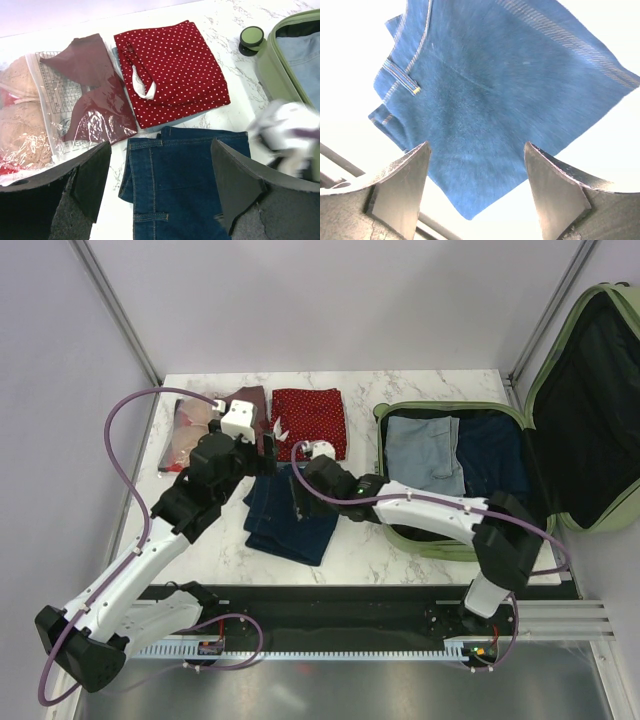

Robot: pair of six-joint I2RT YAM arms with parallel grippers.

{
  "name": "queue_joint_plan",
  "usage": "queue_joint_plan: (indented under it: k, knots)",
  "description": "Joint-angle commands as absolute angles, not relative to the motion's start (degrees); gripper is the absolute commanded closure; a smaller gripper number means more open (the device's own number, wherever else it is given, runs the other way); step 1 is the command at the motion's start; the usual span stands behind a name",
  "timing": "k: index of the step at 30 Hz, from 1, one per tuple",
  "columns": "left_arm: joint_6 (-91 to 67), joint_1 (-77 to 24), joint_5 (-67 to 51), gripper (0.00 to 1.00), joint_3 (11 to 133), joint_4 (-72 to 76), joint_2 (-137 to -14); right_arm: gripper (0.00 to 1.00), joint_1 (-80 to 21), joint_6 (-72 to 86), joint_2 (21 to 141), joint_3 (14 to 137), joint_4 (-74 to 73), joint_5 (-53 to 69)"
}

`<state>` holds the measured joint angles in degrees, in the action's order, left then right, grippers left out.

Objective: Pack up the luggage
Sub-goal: Pick up the clothes at the center of the board.

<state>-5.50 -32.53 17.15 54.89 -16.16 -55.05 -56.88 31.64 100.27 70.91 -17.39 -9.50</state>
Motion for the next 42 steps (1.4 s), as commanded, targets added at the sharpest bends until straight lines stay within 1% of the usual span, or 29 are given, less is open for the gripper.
queue_joint_plan:
  k: [1, 7, 14, 20, 33, 42]
  knots:
    - [-4.57, -32.61, 15.47, 0.13, 54.75, -14.68, -55.11, 0.17, -57.22, 37.78, 94.57, 67.43, -22.32, -18.62]
    - [-5.01, -32.61, 15.29, 0.13, 54.76, -14.85, -55.02, 0.16, -55.28, 44.20, 96.15, 63.03, -21.72, -16.79]
    - [-5.36, -32.61, 14.77, 0.13, 54.75, -14.94, -55.02, 0.17, -54.14, 52.90, 95.45, 56.87, -12.50, -16.88]
    - [-5.45, -32.61, 14.76, 0.13, 54.84, -15.03, -54.67, 0.17, -53.35, 55.02, 97.20, 54.93, -7.21, -13.80]
    - [-5.36, -32.61, 14.41, 0.13, 54.76, -15.03, -55.02, 0.18, -53.35, 57.66, 99.75, 53.17, -4.66, -15.12]
    - [-5.54, -32.61, 14.24, 0.13, 54.67, -14.94, -55.20, 0.22, -53.70, 59.24, 101.07, 51.33, -0.88, -15.55]
